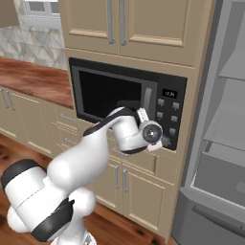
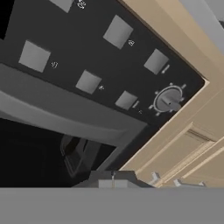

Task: Place the tupperware containing the shrimp and carrot meal in the microwave. Close the microwave door and press the start button to reheat the meal.

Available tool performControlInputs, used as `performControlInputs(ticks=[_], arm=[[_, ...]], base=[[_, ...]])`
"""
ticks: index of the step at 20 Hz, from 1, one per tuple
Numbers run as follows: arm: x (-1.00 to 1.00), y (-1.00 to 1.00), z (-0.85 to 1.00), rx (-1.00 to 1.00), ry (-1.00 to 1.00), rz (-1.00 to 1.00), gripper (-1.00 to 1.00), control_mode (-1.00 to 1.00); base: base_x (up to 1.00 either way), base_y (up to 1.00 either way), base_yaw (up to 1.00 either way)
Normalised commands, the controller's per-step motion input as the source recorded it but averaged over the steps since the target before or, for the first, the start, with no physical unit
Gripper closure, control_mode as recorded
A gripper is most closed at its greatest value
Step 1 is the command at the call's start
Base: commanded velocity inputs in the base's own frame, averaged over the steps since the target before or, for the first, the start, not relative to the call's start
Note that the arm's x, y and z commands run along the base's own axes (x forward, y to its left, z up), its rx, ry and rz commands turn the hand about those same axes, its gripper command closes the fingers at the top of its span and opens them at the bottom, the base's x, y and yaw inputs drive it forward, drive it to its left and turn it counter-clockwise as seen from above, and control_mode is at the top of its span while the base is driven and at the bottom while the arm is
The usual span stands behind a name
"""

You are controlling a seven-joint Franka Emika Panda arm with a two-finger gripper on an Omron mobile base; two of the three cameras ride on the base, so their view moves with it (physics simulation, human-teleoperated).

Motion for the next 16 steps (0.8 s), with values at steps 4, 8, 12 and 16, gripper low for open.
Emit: performControlInputs(ticks=[4, 8, 12, 16], arm=[[0.27, -0.12, -0.24, 0.05, 0.00, 0.00, 1.00, -1.00], [0.30, -0.05, -0.27, 0.01, 0.00, 0.00, 1.00, -1.00], [0.36, -0.08, -0.19, 0.00, 0.00, 0.00, 1.00, -1.00], [0.37, -0.17, -0.11, 0.00, 0.00, 0.00, 1.00, -1.00]], base=[[0.00, 0.00, 0.00], [0.00, 0.00, 0.00], [0.00, 0.00, 0.00], [0.00, 0.00, 0.00]])
